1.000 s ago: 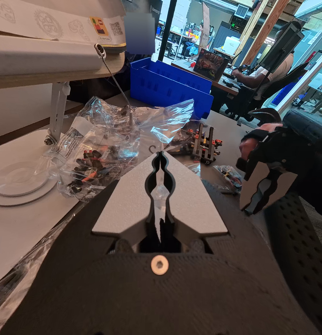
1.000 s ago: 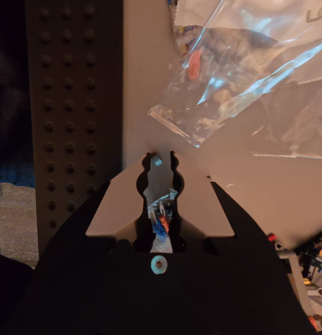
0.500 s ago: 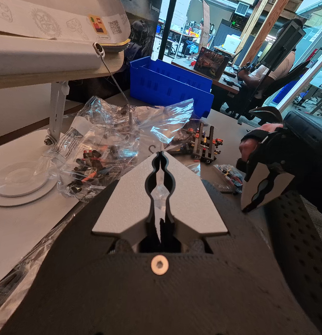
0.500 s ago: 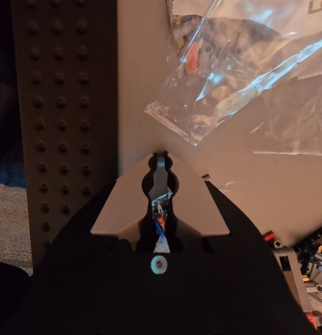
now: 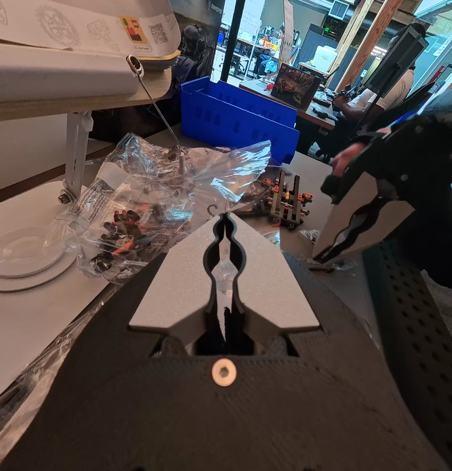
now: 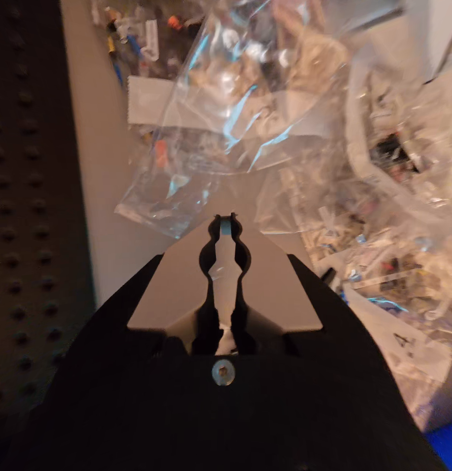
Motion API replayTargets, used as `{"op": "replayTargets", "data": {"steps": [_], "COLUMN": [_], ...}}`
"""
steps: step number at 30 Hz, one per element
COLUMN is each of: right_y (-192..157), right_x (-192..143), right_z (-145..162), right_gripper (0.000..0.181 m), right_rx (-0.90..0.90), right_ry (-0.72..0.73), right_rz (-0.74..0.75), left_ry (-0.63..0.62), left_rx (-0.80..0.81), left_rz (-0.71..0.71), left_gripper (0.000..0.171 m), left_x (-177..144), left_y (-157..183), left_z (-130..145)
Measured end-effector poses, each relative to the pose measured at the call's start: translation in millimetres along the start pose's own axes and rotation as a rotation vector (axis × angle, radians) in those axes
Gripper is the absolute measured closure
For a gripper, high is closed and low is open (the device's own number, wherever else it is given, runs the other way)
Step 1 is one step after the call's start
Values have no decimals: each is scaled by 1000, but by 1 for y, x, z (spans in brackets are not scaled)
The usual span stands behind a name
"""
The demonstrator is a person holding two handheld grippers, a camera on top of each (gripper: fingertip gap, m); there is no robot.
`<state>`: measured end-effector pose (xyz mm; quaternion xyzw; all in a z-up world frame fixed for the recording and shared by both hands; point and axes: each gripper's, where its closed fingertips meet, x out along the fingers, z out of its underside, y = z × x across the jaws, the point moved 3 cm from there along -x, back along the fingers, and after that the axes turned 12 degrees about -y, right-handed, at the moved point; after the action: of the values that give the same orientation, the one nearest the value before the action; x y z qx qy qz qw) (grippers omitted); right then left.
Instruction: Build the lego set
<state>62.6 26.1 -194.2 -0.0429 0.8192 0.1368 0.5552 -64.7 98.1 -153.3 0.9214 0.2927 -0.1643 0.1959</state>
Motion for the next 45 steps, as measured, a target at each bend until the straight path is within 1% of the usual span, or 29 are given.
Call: {"op": "replayTargets", "data": {"steps": [8,13,19,25,35,39,45], "right_y": [53,72,76,77,81,80,84], "right_x": [-4,1,11,9,32,31,16], "right_z": [-41,-50,-47,-54,-45,-46,-47], "right_gripper": [176,176,176,176,176,176,176], "right_rx": [-3,33,38,43,34,39,70], "right_ry": [23,25,-11,19,-103,-98,-38], "right_rz": [114,122,141,133,158,148,141], "left_ry": [-5,-1,-6,-6,-13,-12,-9], "left_rx": [2,2,6,6,8,7,7], "left_rz": [0,-1,-1,-2,-3,-2,0], "left_gripper": [171,171,171,171,171,171,171], "left_x": [1,1,2,2,4,4,3], "left_y": [0,0,1,1,1,1,1], "left_z": [1,0,0,0,1,1,0]}}
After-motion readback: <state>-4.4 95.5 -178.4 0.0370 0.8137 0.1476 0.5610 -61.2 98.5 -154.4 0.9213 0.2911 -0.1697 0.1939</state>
